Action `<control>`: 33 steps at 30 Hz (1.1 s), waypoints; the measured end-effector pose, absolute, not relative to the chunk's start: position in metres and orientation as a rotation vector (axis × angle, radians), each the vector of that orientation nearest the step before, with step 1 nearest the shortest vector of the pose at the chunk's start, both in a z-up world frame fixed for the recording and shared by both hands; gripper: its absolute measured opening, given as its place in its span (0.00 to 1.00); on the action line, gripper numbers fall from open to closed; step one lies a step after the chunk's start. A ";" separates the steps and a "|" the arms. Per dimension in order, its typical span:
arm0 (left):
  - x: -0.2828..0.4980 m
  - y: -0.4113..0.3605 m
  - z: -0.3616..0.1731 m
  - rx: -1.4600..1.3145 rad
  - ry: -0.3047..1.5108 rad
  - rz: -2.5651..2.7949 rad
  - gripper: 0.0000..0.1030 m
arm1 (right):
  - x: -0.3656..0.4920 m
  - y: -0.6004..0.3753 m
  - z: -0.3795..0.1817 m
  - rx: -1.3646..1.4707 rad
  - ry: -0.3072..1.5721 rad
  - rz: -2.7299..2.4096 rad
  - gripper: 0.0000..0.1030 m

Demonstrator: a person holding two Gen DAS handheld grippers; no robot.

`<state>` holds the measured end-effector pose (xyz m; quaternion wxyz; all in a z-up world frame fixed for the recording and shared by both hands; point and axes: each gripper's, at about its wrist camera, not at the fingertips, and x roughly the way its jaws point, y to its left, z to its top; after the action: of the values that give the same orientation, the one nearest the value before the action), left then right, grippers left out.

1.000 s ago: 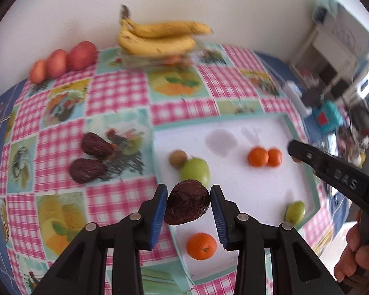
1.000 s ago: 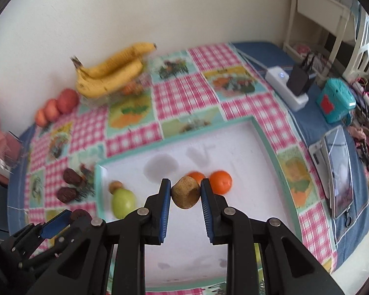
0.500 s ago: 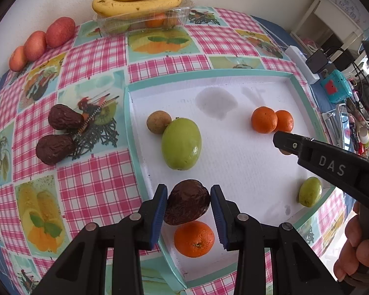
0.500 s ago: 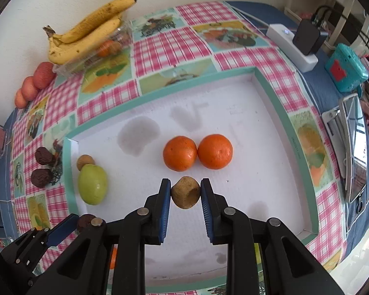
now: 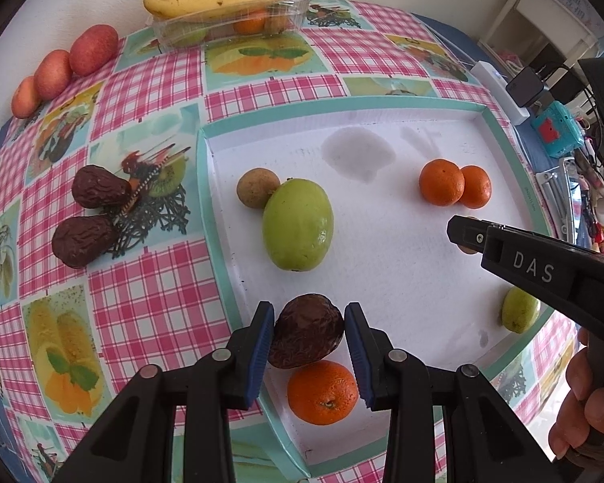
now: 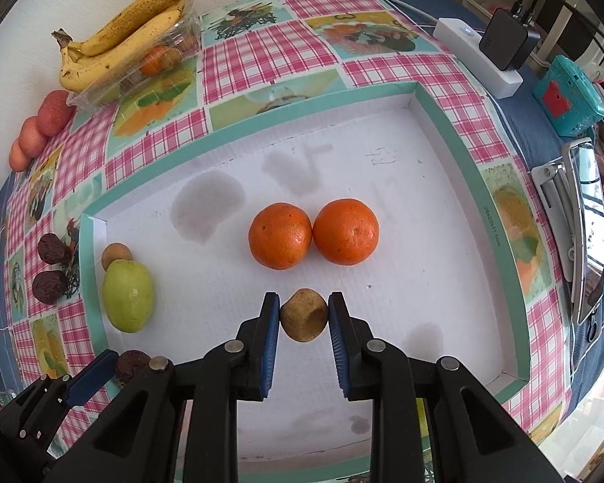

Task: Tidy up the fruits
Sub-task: 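Open the left gripper to drop the date in the tray while the right releases the kiwi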

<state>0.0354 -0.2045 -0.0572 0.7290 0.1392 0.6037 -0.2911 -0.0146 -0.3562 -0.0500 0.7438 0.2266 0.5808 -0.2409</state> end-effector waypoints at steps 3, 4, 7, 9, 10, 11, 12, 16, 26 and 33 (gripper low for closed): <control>0.035 -0.203 -0.057 0.312 1.330 -0.641 0.38 | -0.011 -0.355 -0.054 0.496 1.279 -0.527 0.25; 0.035 -0.203 -0.057 0.313 1.331 -0.641 0.38 | -0.010 -0.355 -0.056 0.495 1.281 -0.527 0.25; 0.035 -0.203 -0.059 0.315 1.333 -0.641 0.38 | -0.008 -0.355 -0.059 0.496 1.286 -0.523 0.25; 0.035 -0.204 -0.060 0.313 1.336 -0.640 0.38 | -0.007 -0.356 -0.061 0.496 1.290 -0.524 0.25; 0.035 -0.204 -0.061 0.312 1.339 -0.641 0.38 | -0.007 -0.355 -0.061 0.496 1.292 -0.525 0.25; 0.035 -0.203 -0.061 0.311 1.340 -0.641 0.38 | -0.007 -0.355 -0.061 0.496 1.292 -0.525 0.25; 0.035 -0.203 -0.062 0.308 1.341 -0.640 0.38 | -0.006 -0.355 -0.062 0.496 1.292 -0.526 0.25; 0.036 -0.202 -0.062 0.308 1.342 -0.641 0.38 | -0.007 -0.356 -0.065 0.496 1.292 -0.528 0.25; 0.036 -0.202 -0.062 0.306 1.350 -0.640 0.39 | -0.006 -0.355 -0.060 0.484 1.290 -0.516 0.25; 0.033 -0.203 -0.063 0.308 1.351 -0.646 0.39 | -0.007 -0.354 -0.054 0.476 1.283 -0.511 0.25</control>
<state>0.0333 -0.2033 -0.0626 0.7219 0.1395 0.6114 -0.2924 -0.0072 -0.3536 -0.0536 0.7450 0.2172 0.5861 -0.2332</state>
